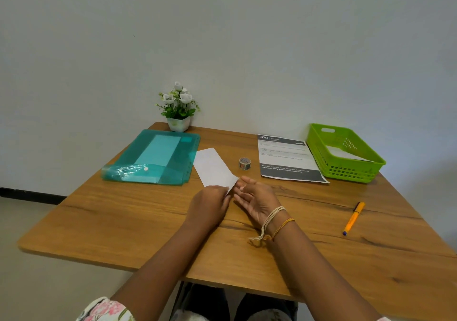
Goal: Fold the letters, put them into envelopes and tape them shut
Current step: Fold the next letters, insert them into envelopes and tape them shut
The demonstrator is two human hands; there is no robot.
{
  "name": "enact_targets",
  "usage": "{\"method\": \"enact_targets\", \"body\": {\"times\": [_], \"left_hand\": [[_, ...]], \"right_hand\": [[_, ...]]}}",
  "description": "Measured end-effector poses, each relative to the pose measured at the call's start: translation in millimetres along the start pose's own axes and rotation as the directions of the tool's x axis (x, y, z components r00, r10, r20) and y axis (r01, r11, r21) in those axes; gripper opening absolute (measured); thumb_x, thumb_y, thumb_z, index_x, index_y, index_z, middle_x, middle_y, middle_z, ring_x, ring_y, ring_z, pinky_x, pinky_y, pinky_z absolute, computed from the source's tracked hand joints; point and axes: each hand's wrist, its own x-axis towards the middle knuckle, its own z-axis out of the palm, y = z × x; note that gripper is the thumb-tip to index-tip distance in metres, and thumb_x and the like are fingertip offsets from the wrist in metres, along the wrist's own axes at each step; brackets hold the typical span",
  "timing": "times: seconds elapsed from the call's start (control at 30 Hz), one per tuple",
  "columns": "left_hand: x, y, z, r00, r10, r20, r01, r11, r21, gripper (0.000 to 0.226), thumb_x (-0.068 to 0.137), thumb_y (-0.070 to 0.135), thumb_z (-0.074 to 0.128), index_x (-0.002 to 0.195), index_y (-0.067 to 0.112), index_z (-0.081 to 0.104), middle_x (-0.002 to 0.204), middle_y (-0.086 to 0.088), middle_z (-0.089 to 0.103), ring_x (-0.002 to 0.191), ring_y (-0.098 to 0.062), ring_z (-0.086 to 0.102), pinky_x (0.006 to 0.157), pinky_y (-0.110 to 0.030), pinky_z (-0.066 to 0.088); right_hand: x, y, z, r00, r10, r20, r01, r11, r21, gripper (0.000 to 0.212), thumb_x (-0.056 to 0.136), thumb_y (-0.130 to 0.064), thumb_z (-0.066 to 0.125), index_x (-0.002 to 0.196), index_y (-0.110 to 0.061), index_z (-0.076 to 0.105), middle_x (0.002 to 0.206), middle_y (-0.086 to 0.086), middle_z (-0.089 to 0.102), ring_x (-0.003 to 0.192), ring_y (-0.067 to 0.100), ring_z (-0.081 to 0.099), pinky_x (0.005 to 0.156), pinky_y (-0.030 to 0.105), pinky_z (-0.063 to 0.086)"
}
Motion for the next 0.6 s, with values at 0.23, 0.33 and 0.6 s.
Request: {"method": "enact_targets", "body": {"times": [0.23,0.33,0.6], "left_hand": [[1.8,1.4,-21.0,0.882,-0.359,-0.307,0.154,0.833,-0.531,0.025,0.094,0.011,0.057,0.117,0.015,0.068,0.101,0.004,0.068,0.084,-0.001,0.060,0.063,-0.008,0.048],[5.7,1.1,-34.1,0.790,-0.518,-0.327,0.129,0.662,-0.739,0.019,0.094,0.011,0.058,0.107,0.022,0.066,0.090,0.007,0.067,0.081,-0.002,0.061,0.064,-0.010,0.050],[18.3,-22.4,-66.9,0.752,-0.655,0.070,0.143,0.059,-0.988,0.007,0.092,0.017,0.061,0.095,0.018,0.067,0.098,-0.002,0.069,0.091,-0.014,0.068,0.068,-0.027,0.060]], "right_hand": [[10.4,8.3,3.3,0.996,-0.089,0.010,0.089,0.993,-0.071,0.030,0.089,0.011,0.050,0.115,-0.002,0.056,0.097,0.014,0.066,0.091,0.024,0.067,0.079,0.031,0.053],[13.3,10.3,6.6,0.992,-0.126,-0.007,0.123,0.976,-0.180,0.032,0.088,0.009,0.053,0.119,0.002,0.056,0.094,0.012,0.065,0.089,0.022,0.065,0.073,0.028,0.052],[19.1,1.7,8.2,0.968,-0.240,-0.073,0.226,0.960,-0.166,0.073,0.082,-0.018,0.073,0.142,-0.018,0.033,0.132,0.007,0.049,0.121,0.025,0.051,0.094,0.044,0.045]]}}
